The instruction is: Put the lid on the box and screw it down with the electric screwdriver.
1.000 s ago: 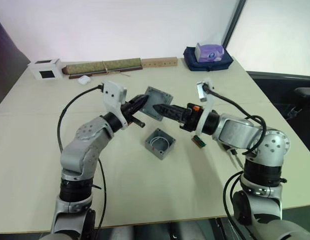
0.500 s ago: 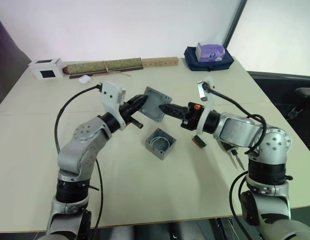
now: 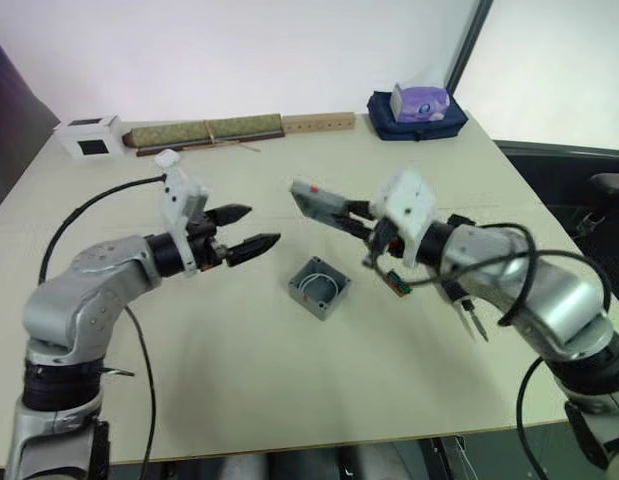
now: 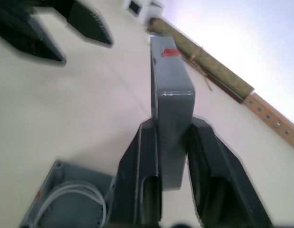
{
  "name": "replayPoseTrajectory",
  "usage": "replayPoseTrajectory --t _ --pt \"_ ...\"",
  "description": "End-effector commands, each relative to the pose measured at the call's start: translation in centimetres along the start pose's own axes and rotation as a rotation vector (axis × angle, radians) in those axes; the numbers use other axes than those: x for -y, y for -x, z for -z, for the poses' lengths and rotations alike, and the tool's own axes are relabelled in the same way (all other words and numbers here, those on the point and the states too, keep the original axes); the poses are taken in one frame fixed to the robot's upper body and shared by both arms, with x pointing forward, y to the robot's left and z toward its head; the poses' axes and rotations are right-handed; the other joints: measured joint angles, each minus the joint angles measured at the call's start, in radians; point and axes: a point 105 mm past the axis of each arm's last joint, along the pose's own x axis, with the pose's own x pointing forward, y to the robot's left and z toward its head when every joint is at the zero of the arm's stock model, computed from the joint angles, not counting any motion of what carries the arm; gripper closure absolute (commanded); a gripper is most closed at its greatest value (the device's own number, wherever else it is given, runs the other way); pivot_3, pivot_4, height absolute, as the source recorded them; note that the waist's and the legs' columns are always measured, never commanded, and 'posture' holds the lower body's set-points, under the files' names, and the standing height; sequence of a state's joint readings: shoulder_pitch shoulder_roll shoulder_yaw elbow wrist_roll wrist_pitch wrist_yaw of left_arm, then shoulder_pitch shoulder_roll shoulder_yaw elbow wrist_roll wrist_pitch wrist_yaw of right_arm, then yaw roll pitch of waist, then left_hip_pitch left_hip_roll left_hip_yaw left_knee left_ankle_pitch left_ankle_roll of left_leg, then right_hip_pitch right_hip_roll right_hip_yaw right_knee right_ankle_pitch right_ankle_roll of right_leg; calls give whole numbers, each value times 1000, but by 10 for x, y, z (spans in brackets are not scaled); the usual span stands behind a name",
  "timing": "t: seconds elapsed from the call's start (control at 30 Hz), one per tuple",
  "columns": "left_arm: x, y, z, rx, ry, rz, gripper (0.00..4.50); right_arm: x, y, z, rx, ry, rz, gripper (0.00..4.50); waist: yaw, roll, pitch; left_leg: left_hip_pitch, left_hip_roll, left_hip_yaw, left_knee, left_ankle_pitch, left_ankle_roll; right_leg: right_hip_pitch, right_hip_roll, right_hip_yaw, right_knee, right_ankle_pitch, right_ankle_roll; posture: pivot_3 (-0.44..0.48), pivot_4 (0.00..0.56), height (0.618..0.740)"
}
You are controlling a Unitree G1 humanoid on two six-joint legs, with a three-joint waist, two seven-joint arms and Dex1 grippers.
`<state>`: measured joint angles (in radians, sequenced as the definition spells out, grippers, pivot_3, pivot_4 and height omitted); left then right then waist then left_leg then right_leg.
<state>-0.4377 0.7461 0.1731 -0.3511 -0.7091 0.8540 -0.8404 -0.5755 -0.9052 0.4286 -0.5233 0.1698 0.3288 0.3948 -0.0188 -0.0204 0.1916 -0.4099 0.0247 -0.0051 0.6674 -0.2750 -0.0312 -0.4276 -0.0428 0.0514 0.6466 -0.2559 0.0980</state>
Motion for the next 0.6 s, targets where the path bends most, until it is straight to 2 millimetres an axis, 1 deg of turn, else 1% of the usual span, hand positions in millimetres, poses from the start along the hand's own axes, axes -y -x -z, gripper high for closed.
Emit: replayPoseTrajectory --t 0.03,0.07,0.1,0.2,0.33,0.5,0.6 --pt "0 6 -10 -5 -72 41 38 -19 2 -7 68 458 24 4283 1 0 0 0 0 0 0 0 0 -1 0 0 0 0 0 0 150 740" --pt "-2 7 -10 -12 -77 40 38 -24 3 -2 56 558 20 4283 2 0 0 0 0 0 -1 0 0 -1 0 0 0 0 0 0 150 740" --pt "-3 7 -10 -14 -79 39 38 -27 3 1 52 617 30 4283 1 0 0 0 0 0 -1 0 -1 -1 0 0 0 0 0 0 150 740" --pt "-3 6 -11 -17 -82 48 38 -30 4 6 11 680 114 4283 2 0 0 0 -1 1 -1 1 -2 -1 -1 0 0 0 0 0 150 740" --pt "-1 5 -10 -28 -84 64 38 -43 6 14 -38 717 141 4283 3 -1 0 0 -1 0 -1 2 -3 -1 0 0 1 0 0 0 150 740" --pt "5 3 -10 -33 -82 89 38 -61 11 20 -58 735 147 4283 2 -1 0 0 -1 0 -1 2 -3 -1 0 0 1 0 0 0 150 740" --pt "5 3 -9 -38 -83 89 38 -67 12 21 -62 739 146 4283 2 -1 0 0 -1 0 -1 2 -3 0 0 0 1 0 0 0 150 740"
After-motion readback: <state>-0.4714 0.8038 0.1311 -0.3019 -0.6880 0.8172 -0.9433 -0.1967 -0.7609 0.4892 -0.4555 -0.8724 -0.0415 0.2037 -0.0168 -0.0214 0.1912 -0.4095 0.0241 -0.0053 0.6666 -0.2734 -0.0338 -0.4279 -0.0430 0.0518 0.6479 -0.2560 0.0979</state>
